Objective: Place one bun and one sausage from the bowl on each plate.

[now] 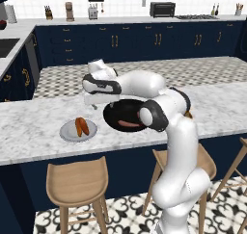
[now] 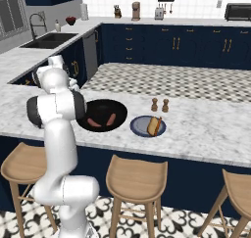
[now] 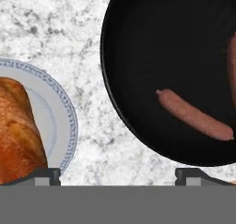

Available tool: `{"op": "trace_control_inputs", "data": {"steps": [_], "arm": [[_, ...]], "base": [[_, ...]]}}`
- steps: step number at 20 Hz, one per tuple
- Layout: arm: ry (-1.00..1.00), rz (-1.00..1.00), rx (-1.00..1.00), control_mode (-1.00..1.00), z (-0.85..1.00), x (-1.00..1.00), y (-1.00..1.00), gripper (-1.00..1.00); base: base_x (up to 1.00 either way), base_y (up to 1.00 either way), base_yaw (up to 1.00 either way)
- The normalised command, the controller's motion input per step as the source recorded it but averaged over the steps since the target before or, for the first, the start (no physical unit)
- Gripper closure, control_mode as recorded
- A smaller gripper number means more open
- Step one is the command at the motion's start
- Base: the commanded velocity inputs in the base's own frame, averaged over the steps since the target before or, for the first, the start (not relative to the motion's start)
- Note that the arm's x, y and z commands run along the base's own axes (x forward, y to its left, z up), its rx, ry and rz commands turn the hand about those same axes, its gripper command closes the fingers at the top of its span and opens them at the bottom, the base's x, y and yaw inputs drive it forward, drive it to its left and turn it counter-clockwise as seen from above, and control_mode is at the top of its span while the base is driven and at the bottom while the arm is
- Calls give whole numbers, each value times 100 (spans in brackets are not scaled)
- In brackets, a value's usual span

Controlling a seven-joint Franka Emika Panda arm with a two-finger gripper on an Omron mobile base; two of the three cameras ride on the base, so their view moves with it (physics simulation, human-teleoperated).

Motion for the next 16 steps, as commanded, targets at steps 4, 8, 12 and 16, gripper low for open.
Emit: {"op": "trace_control_inputs", "data": {"steps": [4,8,12,16], "arm": [[0,1,-17,-100,12,-31,-100,-100],[0,23,-12,-100,-5,-23,-96,-100],[0,11,1,-100,-35,-12,-100,-100],[0,0,4,-100,-40,19,-73,-100]], "base": [[0,0,0],[0,0,0],[0,0,0],[0,0,0]]}}
